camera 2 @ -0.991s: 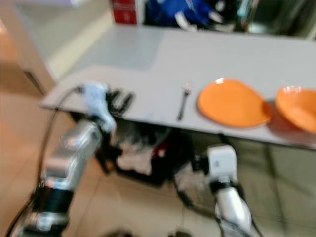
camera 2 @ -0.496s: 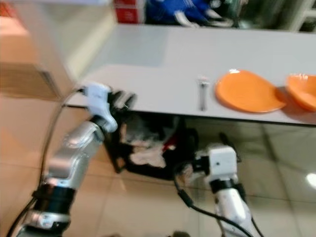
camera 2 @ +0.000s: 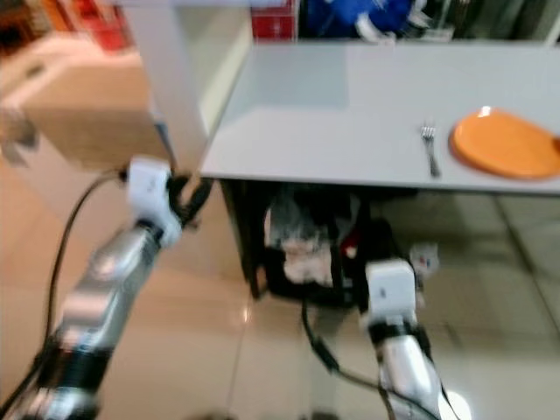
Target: Setting the table
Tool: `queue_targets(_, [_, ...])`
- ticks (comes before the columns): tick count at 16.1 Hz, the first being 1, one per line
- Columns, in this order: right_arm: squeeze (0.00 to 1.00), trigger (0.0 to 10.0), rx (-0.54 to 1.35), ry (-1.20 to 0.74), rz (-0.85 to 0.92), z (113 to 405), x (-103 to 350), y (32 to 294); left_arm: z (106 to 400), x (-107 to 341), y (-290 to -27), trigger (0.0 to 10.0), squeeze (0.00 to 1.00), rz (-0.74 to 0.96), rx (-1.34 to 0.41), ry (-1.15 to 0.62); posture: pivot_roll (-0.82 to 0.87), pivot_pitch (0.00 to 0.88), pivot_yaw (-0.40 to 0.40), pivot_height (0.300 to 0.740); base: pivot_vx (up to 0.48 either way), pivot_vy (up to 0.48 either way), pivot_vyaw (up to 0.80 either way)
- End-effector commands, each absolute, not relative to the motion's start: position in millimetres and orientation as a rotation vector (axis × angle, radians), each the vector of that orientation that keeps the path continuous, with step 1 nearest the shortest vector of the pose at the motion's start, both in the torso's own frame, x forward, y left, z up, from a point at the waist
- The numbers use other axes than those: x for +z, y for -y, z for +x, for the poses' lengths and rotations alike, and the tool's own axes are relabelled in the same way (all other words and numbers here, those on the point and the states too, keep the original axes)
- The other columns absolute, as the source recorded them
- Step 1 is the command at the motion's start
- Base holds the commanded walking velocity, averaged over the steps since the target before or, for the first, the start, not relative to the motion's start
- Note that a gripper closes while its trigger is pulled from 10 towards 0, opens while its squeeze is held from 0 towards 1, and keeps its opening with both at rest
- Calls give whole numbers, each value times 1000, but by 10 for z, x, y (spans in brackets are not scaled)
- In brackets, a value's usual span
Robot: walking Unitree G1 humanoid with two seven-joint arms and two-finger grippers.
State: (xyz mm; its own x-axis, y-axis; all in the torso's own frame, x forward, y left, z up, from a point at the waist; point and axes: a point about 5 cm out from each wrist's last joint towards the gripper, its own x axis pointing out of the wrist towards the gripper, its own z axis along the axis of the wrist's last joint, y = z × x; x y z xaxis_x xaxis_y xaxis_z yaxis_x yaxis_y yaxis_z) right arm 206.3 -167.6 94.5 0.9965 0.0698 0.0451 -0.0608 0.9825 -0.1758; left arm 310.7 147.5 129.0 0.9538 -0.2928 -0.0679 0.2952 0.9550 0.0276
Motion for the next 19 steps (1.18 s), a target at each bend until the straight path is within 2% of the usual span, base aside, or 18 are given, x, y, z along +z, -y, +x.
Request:
queue_targets(1, [0,10000,60,85,-159,2059,1013,1672,3072,1347,-1650,10000,0,81,-266,-32,-155,16,52,740,0,480,0])
queue_targets(4, [0,10000,40,93,-153,1979,1029,1702,2793,1162,-1903,10000,0,101,-249,-100,-145,22,60,740,0,480,0])
queue_targets(6, [0,10000,12,82,-133,1869,1006,1725,2527,1035,-1897,10000,0,50,-283,-118,-143,23,60,740,0,480,0])
queue_targets(8, [0,10000,-14,89,-125,1834,1017,1753,2478,1010,-1920,10000,0,24,-267,-117,-144,23,56,740,0,480,0])
queue_targets(15, [0,10000,20,69,29,1822,969,1726,2620,1226,-1872,10000,0,26,-240,-10,-134,31,35,740,0,480,0])
queue_targets(19, [0,10000,12,79,5,1838,965,1734,2768,1322,-1838,10000,0,60,-234,2,-125,31,40,740,0,360,0])
